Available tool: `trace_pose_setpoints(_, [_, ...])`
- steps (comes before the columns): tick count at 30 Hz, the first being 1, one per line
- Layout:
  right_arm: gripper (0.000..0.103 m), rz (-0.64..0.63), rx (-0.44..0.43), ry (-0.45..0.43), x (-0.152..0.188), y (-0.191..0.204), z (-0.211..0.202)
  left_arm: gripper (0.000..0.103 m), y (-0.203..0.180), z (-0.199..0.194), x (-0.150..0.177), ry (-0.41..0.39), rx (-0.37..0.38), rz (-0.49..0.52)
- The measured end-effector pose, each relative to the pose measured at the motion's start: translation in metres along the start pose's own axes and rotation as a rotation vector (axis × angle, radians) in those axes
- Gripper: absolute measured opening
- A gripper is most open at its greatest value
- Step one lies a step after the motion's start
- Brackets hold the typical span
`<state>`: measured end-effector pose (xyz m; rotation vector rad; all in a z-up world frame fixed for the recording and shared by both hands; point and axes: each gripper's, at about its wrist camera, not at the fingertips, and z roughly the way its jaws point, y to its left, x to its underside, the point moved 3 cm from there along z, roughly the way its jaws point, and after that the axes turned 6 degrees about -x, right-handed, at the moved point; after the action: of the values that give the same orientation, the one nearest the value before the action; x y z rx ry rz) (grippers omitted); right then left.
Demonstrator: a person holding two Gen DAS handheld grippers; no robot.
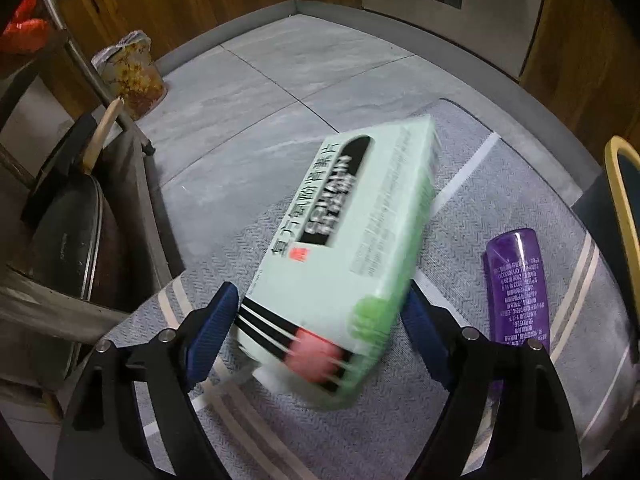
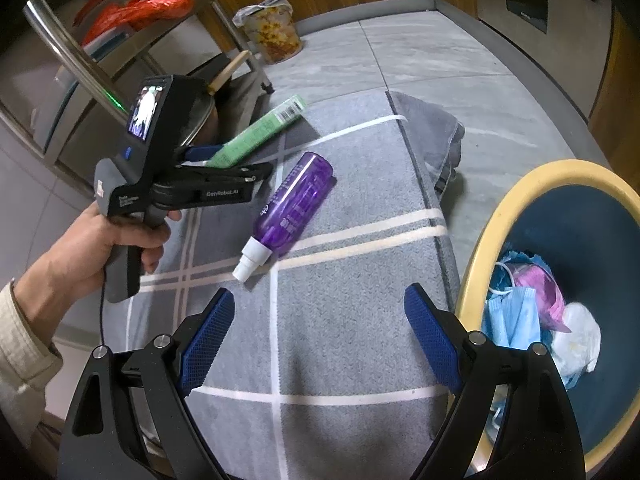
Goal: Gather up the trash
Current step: 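Grasp the green-and-white medicine box with the left gripper, then lift the medicine box with the left gripper while the right gripper grasps the purple spray bottle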
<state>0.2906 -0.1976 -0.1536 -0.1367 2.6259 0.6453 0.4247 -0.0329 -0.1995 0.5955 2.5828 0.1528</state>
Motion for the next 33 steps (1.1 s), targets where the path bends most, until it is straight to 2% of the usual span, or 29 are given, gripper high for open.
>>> trace_pose_setpoints(2, [0.087,-0.001,0.003,0.002,-0.001,0.001,0.002,0.079,0.002,0.001,0.0,0.001,0.016,-0.012])
trace_pose_setpoints(8, [0.087,-0.002,-0.001,-0.002,-0.007,0.004,0.009,0.055,0.012,-0.002,0.002,0.003,0.038,-0.043])
trace_pose_setpoints(9, [0.087,-0.002,-0.004,0.0,-0.008,0.005,0.011,0.039,0.014,-0.002,0.003,0.009,0.036,-0.043])
trace_pose_setpoints(11, [0.087,0.001,-0.009,0.002,-0.011,0.007,0.016,0.023,0.018,-0.002,0.006,0.01,0.055,-0.06])
trace_pose_setpoints(12, [0.087,0.004,-0.013,0.001,-0.012,0.008,0.019,0.02,0.019,-0.002,0.007,0.008,0.048,-0.059])
trace_pose_setpoints(17, [0.087,0.02,-0.036,-0.005,-0.021,0.013,0.032,0.017,0.018,-0.009,0.02,-0.008,0.048,-0.025])
trace_pose_setpoints(22, [0.087,0.05,-0.024,-0.033,-0.036,0.014,0.051,0.017,0.026,-0.024,0.04,0.0,0.053,-0.032])
trace_pose_setpoints(31, [0.086,0.037,0.128,-0.009,-0.051,0.02,0.099,0.017,0.052,-0.062,0.085,0.016,0.029,-0.064])
trace_pose_setpoints(32, [0.083,0.03,0.139,-0.008,-0.05,0.02,0.101,0.017,0.055,-0.065,0.089,0.018,0.028,-0.07])
trace_pose_setpoints(33, [0.075,0.012,0.158,-0.019,-0.049,0.022,0.102,0.017,0.057,-0.068,0.093,0.021,0.028,-0.08])
